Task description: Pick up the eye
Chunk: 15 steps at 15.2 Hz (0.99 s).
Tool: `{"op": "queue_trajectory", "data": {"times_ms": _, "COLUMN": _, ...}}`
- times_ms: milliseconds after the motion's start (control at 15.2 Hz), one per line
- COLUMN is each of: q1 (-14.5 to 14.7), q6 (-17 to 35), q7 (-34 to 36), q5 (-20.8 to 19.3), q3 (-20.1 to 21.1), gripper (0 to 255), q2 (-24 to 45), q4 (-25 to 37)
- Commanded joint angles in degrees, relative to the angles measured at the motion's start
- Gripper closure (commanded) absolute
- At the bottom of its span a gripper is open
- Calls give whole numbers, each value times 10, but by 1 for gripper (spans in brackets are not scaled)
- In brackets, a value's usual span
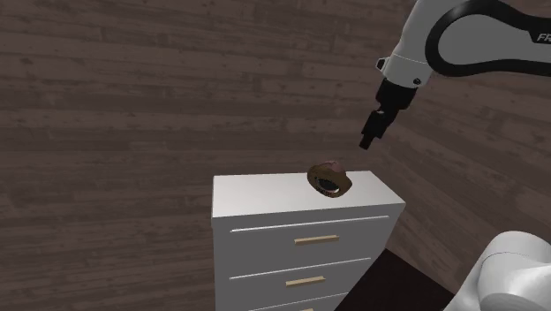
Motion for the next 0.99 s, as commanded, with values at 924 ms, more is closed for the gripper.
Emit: {"op": "queue_trajectory", "data": {"times_ms": 924, "q1": -21, "q6": 155, "q7": -66, "q5": -105, "q3": -22, "gripper": 0, "q2": 270, "q4": 50}}
